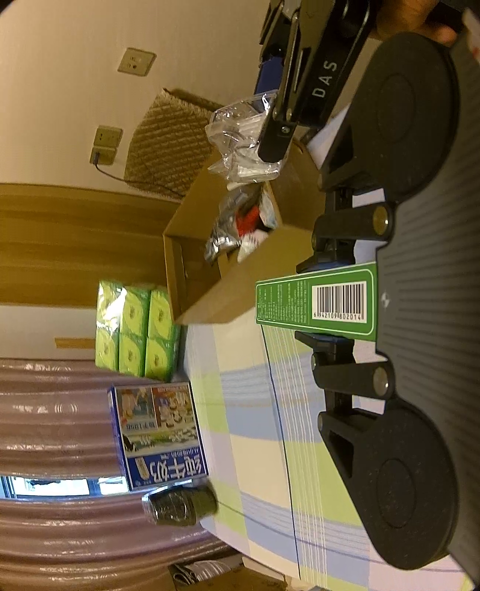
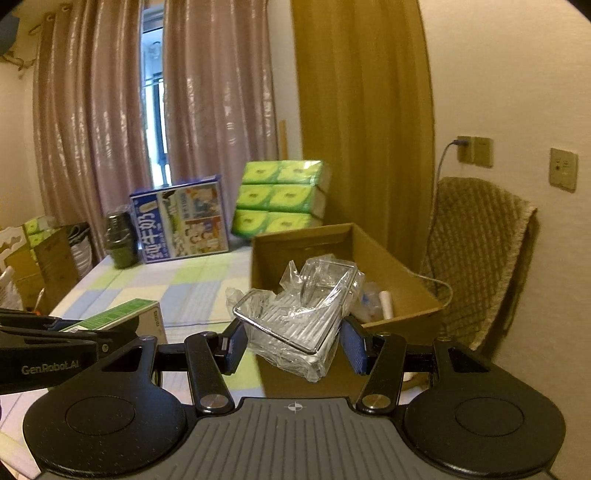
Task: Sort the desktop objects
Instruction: 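Carry the green box and wire rack over the cardboard box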
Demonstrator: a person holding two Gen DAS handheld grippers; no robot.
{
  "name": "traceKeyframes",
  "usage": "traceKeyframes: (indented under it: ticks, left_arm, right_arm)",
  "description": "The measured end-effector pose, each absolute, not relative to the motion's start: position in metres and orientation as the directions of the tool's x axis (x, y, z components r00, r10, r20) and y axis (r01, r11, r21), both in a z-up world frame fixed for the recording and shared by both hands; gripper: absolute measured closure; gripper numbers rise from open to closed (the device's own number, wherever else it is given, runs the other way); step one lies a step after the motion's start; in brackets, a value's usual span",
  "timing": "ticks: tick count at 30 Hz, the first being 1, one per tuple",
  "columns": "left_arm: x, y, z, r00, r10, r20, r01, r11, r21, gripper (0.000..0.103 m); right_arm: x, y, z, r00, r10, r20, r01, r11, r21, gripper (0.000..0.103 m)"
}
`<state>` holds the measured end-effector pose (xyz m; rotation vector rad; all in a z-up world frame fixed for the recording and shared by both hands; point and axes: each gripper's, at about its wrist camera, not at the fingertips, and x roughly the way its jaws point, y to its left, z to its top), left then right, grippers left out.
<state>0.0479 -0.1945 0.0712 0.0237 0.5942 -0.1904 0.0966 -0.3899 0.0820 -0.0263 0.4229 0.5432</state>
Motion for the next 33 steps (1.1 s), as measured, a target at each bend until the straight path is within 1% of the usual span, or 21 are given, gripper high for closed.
traceKeyframes:
  ticks: [11,15,22,26,29,31,33]
  left_arm:
    - [0.065,-0.252,0.083,0.792,-0.265,-0.550,0.281,0.958,-0.057,0.078]
    - [0.081,-0.271,0.090,0.790,-0.296,-0.537,0.313,0.948,-0.061,0.078]
    - [0.134,-0.286,0.095,0.793,-0.307,-0.527,0.317,0.945,-0.074,0.078]
    - [0.169,-0.289,0.090,0.788,-0.302,-0.536,0.308,0.948,-0.081,0.078]
    - [0.194,-0.290,0.083,0.771,-0.322,-0.550,0.319,0.942,-0.104,0.077]
    - [0.205,-0.290,0.081,0.778,-0.300,-0.552,0.302,0.949,-0.089,0.071]
    - [0.210,-0.285,0.082,0.785,-0.299,-0.542,0.296,0.950,-0.095,0.070]
  right_arm:
    - [0.126,-0.430,0.088,0.808,0.438,-0.394,-0.458,0.888,0.048,0.051]
    - [0.144,-0.433,0.091,0.806,0.441,-0.395,-0.465,0.885,0.039,0.051]
    - [0.195,-0.426,0.093,0.799,0.449,-0.399,-0.476,0.879,0.034,0.051]
    - [0.225,-0.419,0.090,0.793,0.450,-0.411,-0.483,0.875,0.026,0.051]
    - [0.243,-0.414,0.087,0.784,0.452,-0.425,-0.487,0.873,0.030,0.051]
    - [0.251,-0.411,0.085,0.776,0.457,-0.436,-0.494,0.869,0.032,0.051]
    - [0.256,-0.408,0.083,0.764,0.465,-0.447,-0.504,0.863,0.036,0.051]
